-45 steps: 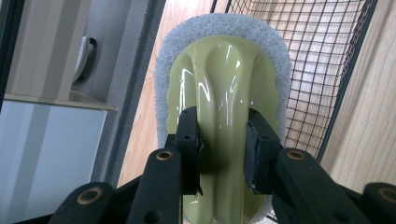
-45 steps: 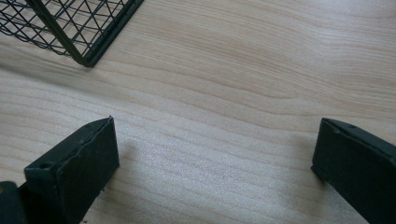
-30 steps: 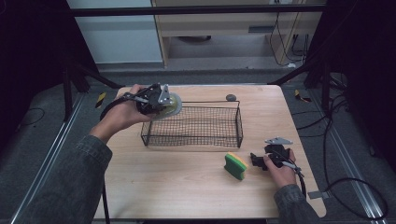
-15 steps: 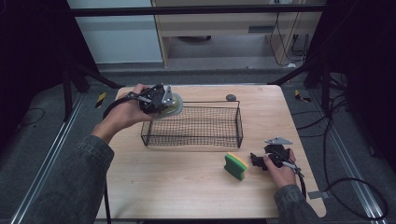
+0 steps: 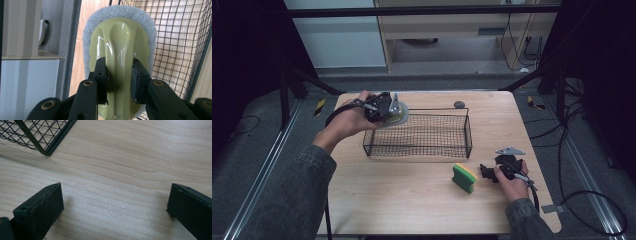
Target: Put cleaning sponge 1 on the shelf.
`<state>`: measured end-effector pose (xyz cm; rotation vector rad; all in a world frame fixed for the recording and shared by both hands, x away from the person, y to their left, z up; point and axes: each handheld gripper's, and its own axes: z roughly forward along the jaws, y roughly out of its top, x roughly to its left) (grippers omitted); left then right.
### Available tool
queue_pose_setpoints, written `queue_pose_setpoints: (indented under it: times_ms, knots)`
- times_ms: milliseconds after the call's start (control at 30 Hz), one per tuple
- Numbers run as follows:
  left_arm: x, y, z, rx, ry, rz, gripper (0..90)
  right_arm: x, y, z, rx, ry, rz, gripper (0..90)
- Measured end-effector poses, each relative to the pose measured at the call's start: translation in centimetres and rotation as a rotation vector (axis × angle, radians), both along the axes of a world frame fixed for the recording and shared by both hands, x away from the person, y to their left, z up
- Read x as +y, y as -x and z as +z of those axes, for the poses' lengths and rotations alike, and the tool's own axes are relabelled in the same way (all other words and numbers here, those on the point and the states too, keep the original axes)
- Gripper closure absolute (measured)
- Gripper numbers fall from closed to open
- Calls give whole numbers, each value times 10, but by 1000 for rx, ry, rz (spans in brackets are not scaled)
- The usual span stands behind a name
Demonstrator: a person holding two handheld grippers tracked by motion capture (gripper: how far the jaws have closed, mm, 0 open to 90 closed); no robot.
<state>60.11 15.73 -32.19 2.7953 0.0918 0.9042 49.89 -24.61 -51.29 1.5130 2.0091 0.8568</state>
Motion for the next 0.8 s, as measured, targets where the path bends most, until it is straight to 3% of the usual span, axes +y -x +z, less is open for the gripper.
queue_pose_setpoints:
  times_ms: [400,567,800]
  knots:
    - [-2,-2,-11,18,-50,-12,702,0,1,0,1,2,1,7]
    - [0,-3,-15,23,-49,-4,702,0,2,0,-3,3,4,7]
    - [5,-4,-29,37,-77,1,702,0,2,0,-1,3,5,7]
